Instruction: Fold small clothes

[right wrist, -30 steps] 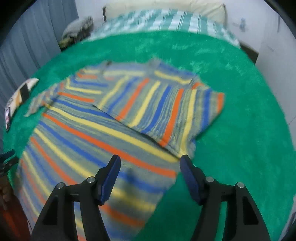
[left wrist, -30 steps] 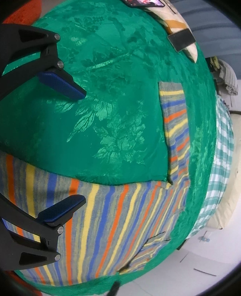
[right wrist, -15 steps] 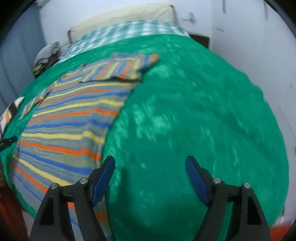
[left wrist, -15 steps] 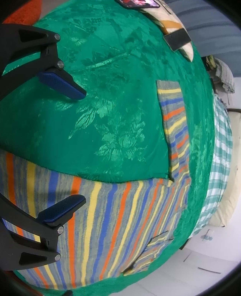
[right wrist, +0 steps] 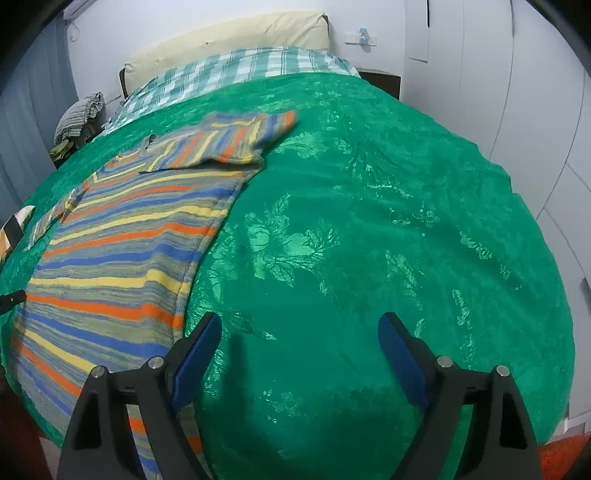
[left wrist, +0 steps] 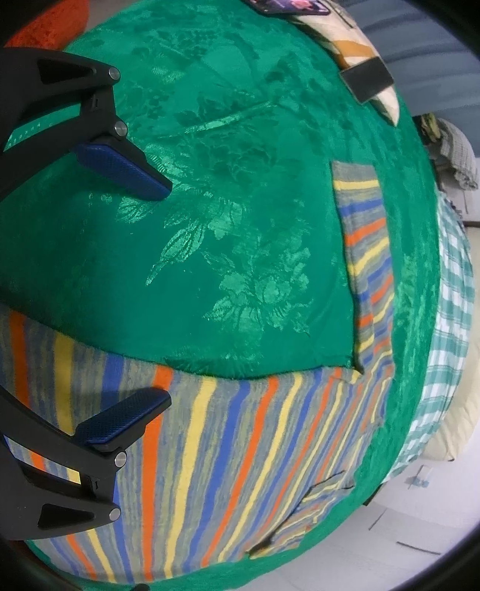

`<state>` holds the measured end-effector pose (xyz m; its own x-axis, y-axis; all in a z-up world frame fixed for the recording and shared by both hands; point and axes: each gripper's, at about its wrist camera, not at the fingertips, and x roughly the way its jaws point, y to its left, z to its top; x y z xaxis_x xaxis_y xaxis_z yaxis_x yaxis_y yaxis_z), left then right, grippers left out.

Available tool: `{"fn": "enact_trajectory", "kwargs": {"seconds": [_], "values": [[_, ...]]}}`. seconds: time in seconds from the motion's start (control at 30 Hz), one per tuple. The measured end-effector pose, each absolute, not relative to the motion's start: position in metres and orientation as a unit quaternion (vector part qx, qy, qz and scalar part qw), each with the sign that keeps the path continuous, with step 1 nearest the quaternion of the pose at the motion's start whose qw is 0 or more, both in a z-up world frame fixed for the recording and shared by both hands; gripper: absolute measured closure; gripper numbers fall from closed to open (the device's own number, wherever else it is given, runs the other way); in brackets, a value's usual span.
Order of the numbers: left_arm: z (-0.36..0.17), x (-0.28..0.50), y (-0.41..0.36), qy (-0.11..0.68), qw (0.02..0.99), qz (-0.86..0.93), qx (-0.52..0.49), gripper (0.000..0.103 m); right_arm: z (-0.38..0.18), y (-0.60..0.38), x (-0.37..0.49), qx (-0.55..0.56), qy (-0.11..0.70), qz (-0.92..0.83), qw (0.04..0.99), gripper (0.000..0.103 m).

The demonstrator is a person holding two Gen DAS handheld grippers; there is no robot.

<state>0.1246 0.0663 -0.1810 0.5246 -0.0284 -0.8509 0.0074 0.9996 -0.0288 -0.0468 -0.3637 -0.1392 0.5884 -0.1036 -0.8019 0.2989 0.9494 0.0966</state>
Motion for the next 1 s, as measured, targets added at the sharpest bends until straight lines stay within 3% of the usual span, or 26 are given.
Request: {"fn": "enact_trajectory", "kwargs": {"seconds": [1.0], "values": [[-0.1875, 0.1244, 0.0608, 0.493, 0.87, -0.009, 0.008, 0.001, -0.1357, -0.3628, -0.0452, 0.107, 0.428, -0.107, 0.891, 0.017]]}}
